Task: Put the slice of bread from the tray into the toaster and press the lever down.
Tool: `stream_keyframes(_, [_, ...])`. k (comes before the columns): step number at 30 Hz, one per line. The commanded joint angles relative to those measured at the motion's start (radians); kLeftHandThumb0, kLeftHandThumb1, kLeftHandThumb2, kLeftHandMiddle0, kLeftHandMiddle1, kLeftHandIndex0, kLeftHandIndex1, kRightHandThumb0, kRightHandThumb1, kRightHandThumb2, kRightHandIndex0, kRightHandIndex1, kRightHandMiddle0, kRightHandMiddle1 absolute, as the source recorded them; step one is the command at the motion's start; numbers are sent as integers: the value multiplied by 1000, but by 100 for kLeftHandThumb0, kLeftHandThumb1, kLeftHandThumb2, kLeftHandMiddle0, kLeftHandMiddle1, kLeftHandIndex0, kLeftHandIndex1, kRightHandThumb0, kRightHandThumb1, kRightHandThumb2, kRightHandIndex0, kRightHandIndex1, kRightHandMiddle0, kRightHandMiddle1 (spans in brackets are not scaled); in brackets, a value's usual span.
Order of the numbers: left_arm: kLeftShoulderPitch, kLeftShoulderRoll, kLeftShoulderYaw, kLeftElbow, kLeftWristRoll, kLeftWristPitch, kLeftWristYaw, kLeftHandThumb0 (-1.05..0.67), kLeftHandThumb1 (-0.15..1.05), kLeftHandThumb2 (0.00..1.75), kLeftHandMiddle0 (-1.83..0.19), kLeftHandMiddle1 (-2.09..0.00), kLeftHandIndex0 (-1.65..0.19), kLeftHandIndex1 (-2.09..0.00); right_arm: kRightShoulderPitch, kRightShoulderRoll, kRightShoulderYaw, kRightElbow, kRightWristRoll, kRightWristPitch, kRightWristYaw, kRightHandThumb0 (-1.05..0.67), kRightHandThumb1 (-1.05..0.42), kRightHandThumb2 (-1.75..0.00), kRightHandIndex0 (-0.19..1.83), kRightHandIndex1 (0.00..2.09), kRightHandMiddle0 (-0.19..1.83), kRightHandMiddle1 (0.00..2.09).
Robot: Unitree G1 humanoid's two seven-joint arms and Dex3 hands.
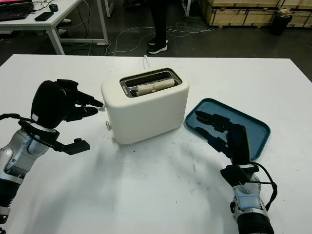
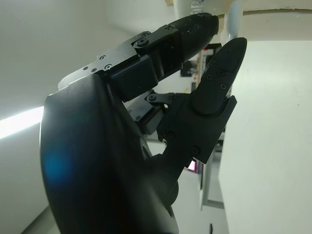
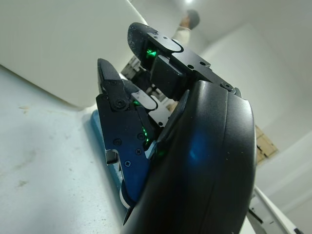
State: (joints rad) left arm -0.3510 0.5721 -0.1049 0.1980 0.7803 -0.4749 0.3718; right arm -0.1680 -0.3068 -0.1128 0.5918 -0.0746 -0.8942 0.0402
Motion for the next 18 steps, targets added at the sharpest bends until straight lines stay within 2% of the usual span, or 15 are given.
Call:
stream_keyframes(1, [-28, -7, -16, 9, 12, 13, 2, -12, 59, 0, -108, -122, -144, -3, -1, -9, -3, -4, -12, -10, -4, -11, -91, 0, 102, 8, 97, 1])
stream_keyframes(13, [-43, -39, -47, 2, 9, 95, -22, -6, 60, 1, -110, -118, -143, -2, -4, -25, 5, 11, -23, -30, 17, -9, -91, 0, 105, 8, 100, 1])
stream_keyframes(18, [-55, -50, -59, 12, 0, 99, -30, -4, 60, 1, -111, -116, -143, -1, -3, -27, 12, 13, -29, -31, 20, -7, -92, 0, 105, 8, 100, 1])
